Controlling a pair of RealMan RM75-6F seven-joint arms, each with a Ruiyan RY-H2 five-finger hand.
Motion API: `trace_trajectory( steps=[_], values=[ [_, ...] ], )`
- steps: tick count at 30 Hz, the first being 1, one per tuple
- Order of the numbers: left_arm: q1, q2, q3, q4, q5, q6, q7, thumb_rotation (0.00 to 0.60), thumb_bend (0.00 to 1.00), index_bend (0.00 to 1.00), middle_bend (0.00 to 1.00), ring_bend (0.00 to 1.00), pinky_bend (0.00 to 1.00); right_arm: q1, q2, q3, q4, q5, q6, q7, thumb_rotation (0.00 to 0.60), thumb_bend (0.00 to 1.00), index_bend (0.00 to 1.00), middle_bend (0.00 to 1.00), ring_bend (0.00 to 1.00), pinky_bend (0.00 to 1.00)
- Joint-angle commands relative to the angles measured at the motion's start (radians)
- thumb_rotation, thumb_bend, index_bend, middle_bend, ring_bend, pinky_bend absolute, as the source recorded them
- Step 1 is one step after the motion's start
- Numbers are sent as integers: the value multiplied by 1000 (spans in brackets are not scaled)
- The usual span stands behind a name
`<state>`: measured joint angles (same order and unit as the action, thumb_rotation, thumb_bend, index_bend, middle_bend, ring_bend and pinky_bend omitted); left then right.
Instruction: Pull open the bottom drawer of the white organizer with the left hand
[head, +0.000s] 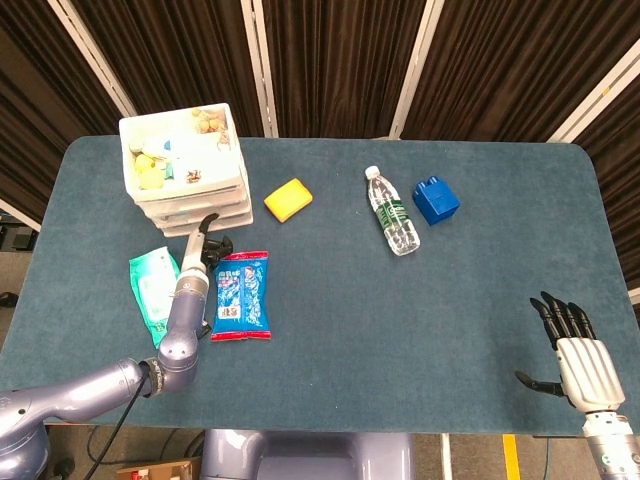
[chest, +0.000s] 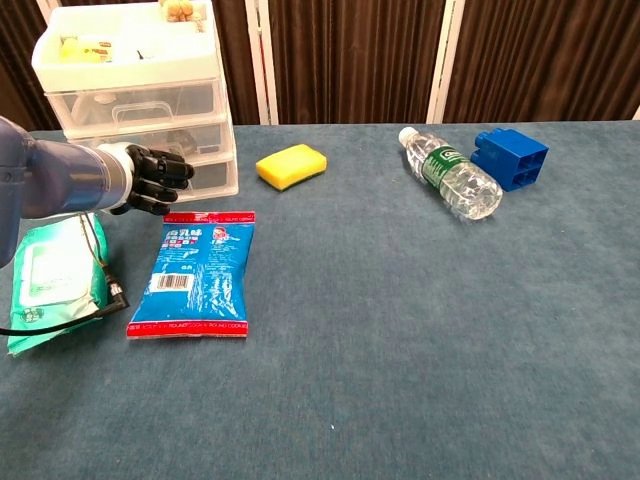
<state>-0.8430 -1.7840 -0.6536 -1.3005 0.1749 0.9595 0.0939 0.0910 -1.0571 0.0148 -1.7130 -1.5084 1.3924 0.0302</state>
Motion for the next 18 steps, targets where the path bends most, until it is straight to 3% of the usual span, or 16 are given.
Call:
trace_trajectory(
  steps=[1, 18],
  values=[
    [3, 2, 5, -4, 4, -1, -2, 600, 667, 177, 977, 913, 915, 0, 1, 0, -2, 1, 0, -2, 600, 102, 0, 0, 0, 0],
    [73, 49, 61, -110, 50, -9, -27, 600, 672, 216, 978, 913, 915, -1, -2, -1, -8, 3, 0, -12, 600, 102, 0, 0, 0, 0]
  ],
)
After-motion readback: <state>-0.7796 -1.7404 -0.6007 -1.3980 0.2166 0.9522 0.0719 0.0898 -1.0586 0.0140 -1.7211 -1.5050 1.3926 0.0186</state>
